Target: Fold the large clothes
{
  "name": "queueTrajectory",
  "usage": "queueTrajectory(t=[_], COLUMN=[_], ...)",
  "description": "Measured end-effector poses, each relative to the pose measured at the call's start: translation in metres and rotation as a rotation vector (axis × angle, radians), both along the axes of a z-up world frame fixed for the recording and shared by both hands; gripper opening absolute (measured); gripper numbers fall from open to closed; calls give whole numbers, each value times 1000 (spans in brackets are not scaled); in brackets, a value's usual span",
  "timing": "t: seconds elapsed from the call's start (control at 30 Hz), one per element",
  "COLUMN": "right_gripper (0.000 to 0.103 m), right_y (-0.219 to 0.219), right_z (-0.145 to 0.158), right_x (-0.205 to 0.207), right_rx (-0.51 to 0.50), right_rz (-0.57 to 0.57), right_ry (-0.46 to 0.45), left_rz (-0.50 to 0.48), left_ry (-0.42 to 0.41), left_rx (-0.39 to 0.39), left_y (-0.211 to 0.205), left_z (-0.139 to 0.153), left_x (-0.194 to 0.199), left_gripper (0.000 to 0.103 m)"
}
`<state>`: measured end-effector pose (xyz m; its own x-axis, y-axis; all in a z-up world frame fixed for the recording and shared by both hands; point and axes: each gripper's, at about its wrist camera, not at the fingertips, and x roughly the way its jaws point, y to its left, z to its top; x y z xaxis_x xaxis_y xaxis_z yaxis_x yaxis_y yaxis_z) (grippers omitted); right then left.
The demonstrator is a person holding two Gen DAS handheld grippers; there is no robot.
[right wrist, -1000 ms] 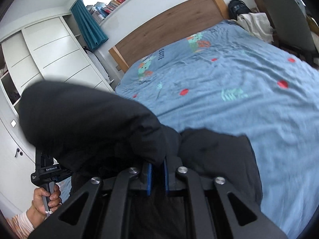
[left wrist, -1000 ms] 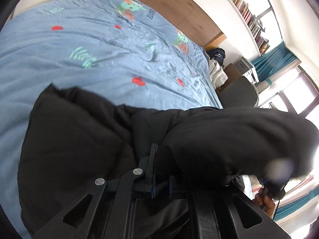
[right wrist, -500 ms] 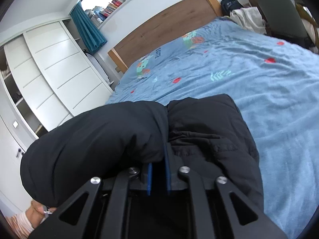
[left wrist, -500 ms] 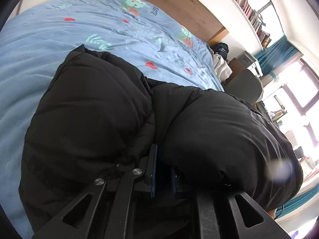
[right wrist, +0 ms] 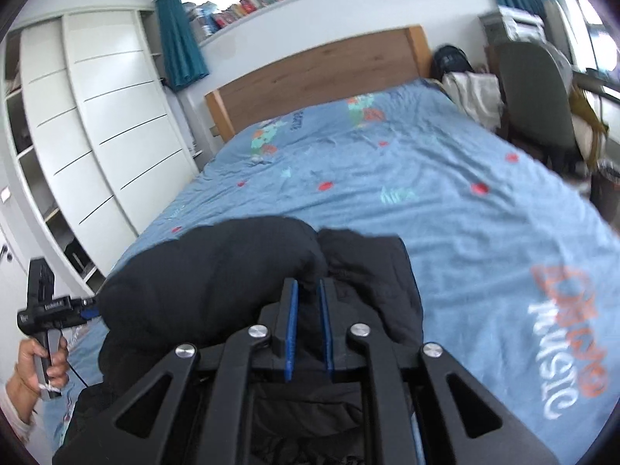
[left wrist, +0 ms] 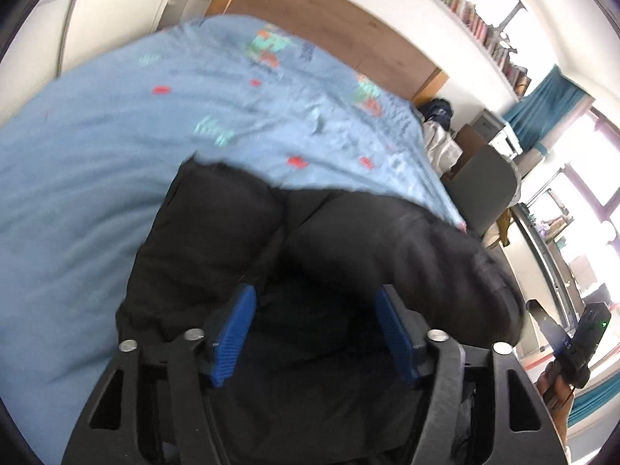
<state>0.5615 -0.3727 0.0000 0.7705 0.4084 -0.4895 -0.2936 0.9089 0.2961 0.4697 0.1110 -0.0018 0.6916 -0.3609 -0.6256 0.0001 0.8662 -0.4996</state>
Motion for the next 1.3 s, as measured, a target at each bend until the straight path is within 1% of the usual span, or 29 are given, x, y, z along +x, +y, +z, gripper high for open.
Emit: queueTrajectory(t=[0.03, 0.07, 0.1, 0.17, 0.23, 0.27, 0.33, 0.4, 0.43, 0.47, 0.53, 0.57, 0.6, 0.63, 0.7, 0.77, 0.83, 0.9, 0.97, 1.07, 1.13, 1.2, 1.23, 1.3], right_gripper=[32, 58, 75, 76, 76, 76, 76, 76, 76, 76, 76, 76, 76, 76, 76, 76, 76, 76, 76, 76, 76, 76, 76, 76], right_y=[6, 14, 22, 37, 54, 66, 84, 105, 114, 119, 126, 125, 124, 121, 117, 117, 121, 120, 116, 107, 103, 103, 102, 101], right_z=[7, 14, 19, 26, 28, 28, 25, 14, 5, -2, -22, -39, -49, -67, -89, -100, -99, -93, -80, -63, -68, -83, -89, -91], right_x=[2, 5, 8, 18, 32, 41, 54, 70, 77, 81, 86, 90, 91, 94, 94, 91, 89, 87, 75, 48, 37, 33, 34, 35], right_rx=[-9, -14, -12, -1, -18, -34, -61, -76, -92, -112, -145, -151, -152, -155, -157, -162, -197, -214, -203, -171, -169, -217, -217, -205], right_rz=[12, 18, 20, 49, 83, 105, 140, 191, 217, 226, 232, 224, 218, 209, 208, 203, 198, 194, 201, 237, 271, 278, 276, 260], right_ry=[-6, -12, -24, -40, -40, -39, -30, -4, 19, 36, 64, 93, 110, 135, 148, 145, 147, 161, 143, 100, 120, 163, 178, 195], left_rz=[-2, -7, -12, -37, -59, -70, -96, -118, -129, -130, -124, -125, -126, -135, -147, -151, -148, -139, -140, -153, -162, -165, -165, -159], left_ry=[-17, -32, -41, -56, -64, -64, -54, -44, -33, -23, 5, 15, 23, 33, 33, 37, 51, 37, 9, -15, 10, 41, 61, 86], left_rx=[6, 10, 12, 31, 91, 98, 113, 137, 150, 161, 188, 198, 204, 196, 187, 217, 251, 272, 276, 268, 278, 282, 277, 288], left_y=[-5, -12, -16, -32, -52, -57, -74, -86, -91, -93, -95, -94, -94, -93, -92, -95, -99, -100, -101, -99, -98, -99, -99, -101], left_z=[9, 16, 20, 26, 28, 27, 21, 10, 2, -4, -26, -36, -46, -59, -70, -78, -79, -68, -56, -49, -59, -71, -77, -76], left_x=[4, 9, 13, 26, 45, 49, 68, 81, 86, 87, 91, 91, 91, 92, 91, 91, 90, 80, 64, 39, 29, 29, 30, 35], left_gripper=[74, 78, 79, 82, 82, 83, 83, 82, 82, 82, 82, 82, 82, 82, 82, 82, 82, 83, 83, 83, 83, 83, 84, 84])
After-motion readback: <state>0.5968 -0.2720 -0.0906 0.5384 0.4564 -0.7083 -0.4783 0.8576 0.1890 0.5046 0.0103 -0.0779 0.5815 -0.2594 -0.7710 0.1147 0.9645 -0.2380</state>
